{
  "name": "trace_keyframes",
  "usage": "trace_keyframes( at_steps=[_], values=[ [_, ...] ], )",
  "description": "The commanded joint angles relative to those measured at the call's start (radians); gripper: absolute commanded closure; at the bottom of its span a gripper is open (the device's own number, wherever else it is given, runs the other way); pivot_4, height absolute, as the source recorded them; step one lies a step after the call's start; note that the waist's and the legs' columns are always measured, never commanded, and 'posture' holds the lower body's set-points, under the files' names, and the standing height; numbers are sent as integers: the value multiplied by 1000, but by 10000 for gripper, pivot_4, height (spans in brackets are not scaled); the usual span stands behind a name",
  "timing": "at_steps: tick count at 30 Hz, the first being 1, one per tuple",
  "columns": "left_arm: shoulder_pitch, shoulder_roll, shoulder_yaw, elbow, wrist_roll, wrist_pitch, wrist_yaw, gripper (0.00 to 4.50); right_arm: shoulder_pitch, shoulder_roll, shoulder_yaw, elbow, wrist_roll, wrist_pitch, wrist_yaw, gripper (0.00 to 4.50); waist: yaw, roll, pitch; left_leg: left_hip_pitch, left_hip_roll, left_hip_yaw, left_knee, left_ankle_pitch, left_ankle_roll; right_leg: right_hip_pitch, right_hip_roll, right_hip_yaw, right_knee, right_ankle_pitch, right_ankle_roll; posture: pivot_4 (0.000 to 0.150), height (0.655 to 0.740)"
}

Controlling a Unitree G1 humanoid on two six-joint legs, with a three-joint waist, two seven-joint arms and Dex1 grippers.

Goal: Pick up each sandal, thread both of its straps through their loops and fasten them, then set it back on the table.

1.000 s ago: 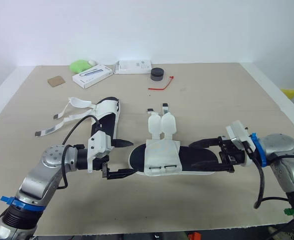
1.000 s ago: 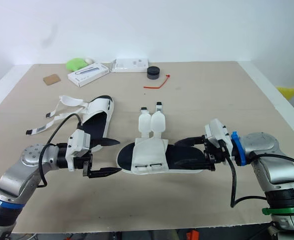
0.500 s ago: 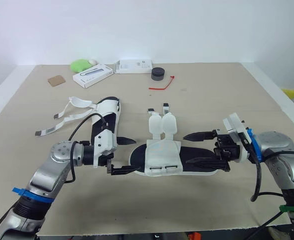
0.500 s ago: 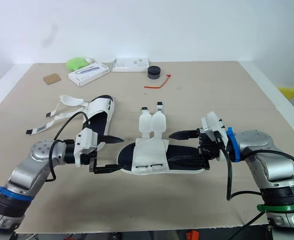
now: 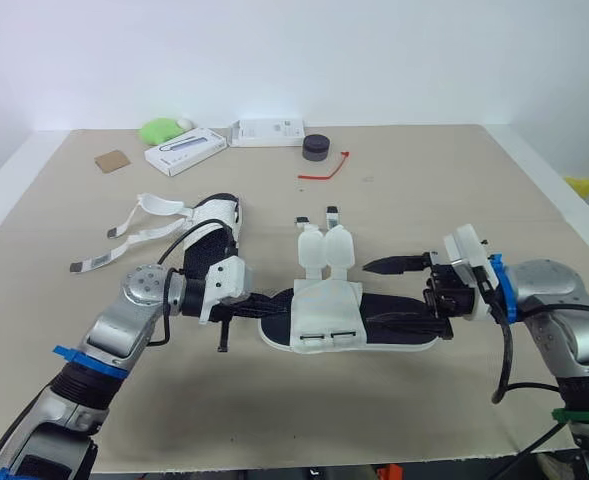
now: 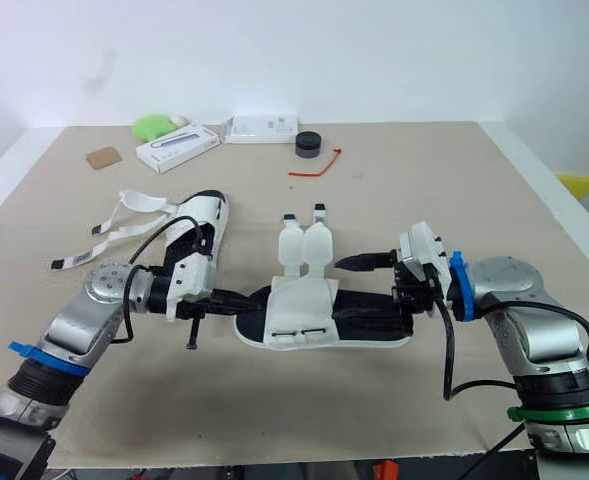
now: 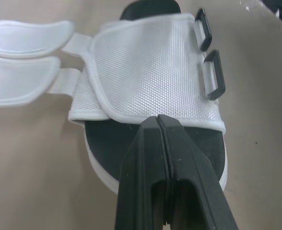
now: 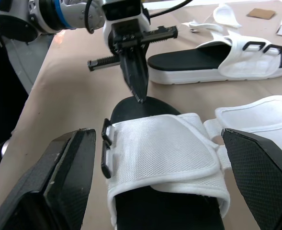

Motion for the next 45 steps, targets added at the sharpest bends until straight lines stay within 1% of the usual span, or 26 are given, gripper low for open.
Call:
trace_keyframes(
  at_steps=[1,6,13,18,21,24,27,33,34,36,38,41,45],
  values=[
    [2,16,-15,7,37,-36,-16,44603,-9,14,-33,-36,33,36,-43,0,0,0,0,0,0,0,0,0,0,0,0,0,0,0,0,1500,7400],
    [-7,21,-34,42,93,-62,-15,44603,-26,39,-40,-37,64,108,-104,0,0,0,0,0,0,0,0,0,0,0,0,0,0,0,0,1500,7400],
    [-10,16,-45,75,139,-72,7,44603,-45,53,-18,13,33,95,-103,0,0,0,0,0,0,0,0,0,0,0,0,0,0,0,0,1500,7400],
    [-2,14,-45,71,141,-75,11,44603,-92,66,-20,51,62,244,-185,0,0,0,0,0,0,0,0,0,0,1,0,0,1,1,0,1500,7400],
    [-11,7,-42,70,139,-76,17,44603,-161,77,-20,104,74,372,-251,0,0,0,0,1,0,0,1,0,0,1,0,1,1,1,0,1500,7400],
    [-27,-1,-36,70,135,-79,23,44603,-261,106,-43,186,121,553,-330,0,0,0,0,0,0,1,1,0,0,1,0,1,1,1,1,1500,7400],
    [-40,-6,-36,70,138,-91,26,44603,-406,149,-69,341,137,729,-427,0,-2,0,0,-1,0,1,2,0,0,0,0,2,1,2,1,1500,7400],
    [-50,-13,-41,68,142,-98,22,44603,-569,191,-103,551,154,973,-489,0,-1,0,0,-5,0,0,2,-1,1,-2,0,0,0,2,-1,1500,7400],
    [-51,-14,-41,68,142,-98,22,44603,-586,192,-100,583,146,999,-495,0,-1,0,0,-5,0,-1,2,-1,2,-2,-1,0,0,4,-4,1500,7400],
    [-53,-15,-40,69,145,-100,24,44603,-611,190,-83,640,126,1029,-494,0,-1,0,0,-6,0,-1,2,-1,2,-2,-1,0,-1,5,-4,1500,7400],
    [-50,-13,-37,63,146,-100,23,44603,-641,204,-102,706,122,1057,-503,0,-2,0,0,-6,-1,0,2,-1,3,-2,-2,0,-1,4,-4,1500,7400],
    [-46,-9,-35,60,146,-102,23,44603,-677,224,-117,767,116,1059,-501,0,-3,0,0,-6,-1,0,2,-2,3,-2,-2,0,-1,5,-3,1500,7400],
    [-42,-8,-34,57,150,-105,27,44603,-748,270,-151,915,76,1007,-542,0,-4,1,0,-6,0,0,2,-2,3,-3,-1,0,-1,4,-3,1500,7400]
  ],
)
